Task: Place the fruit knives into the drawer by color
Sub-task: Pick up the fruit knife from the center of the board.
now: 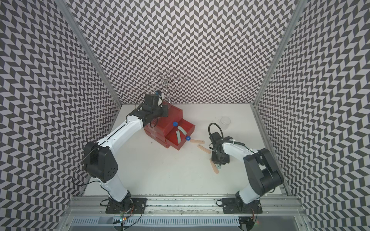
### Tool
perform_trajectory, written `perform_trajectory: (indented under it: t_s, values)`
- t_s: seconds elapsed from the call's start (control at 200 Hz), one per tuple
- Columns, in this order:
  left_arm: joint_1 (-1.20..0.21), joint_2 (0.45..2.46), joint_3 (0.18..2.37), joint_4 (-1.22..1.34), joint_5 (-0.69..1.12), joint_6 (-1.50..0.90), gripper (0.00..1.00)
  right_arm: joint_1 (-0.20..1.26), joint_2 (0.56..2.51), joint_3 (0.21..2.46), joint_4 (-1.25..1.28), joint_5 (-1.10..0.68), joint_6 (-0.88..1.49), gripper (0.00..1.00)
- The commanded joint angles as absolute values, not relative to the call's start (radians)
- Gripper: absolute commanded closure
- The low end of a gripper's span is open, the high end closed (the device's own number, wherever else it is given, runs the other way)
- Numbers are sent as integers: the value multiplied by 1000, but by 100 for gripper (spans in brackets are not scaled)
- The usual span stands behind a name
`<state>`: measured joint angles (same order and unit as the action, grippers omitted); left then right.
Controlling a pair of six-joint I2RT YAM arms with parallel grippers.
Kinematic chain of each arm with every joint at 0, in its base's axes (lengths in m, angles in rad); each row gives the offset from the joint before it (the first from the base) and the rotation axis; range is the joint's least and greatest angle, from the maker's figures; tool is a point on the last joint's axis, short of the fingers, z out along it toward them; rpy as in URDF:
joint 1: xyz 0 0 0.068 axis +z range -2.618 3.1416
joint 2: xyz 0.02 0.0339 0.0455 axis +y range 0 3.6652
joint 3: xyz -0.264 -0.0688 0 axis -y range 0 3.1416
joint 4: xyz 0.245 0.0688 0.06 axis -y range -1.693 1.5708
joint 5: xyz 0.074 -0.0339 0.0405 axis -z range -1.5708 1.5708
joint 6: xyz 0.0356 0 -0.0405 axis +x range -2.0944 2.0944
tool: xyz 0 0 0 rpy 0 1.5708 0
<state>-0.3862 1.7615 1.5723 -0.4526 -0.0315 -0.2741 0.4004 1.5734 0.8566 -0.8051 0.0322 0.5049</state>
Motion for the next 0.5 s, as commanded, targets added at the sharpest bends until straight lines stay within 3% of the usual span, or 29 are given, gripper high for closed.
perform_trajectory:
  t_s: [0.0, 0.496]
  values:
    - [-388, 1853, 1502, -711, -25, -272, 100, 394, 1584, 893, -778, 41, 499, 86]
    - [-385, 1851, 1502, -713, -27, -272, 100, 391, 1574, 968, -813, 49, 481, 86]
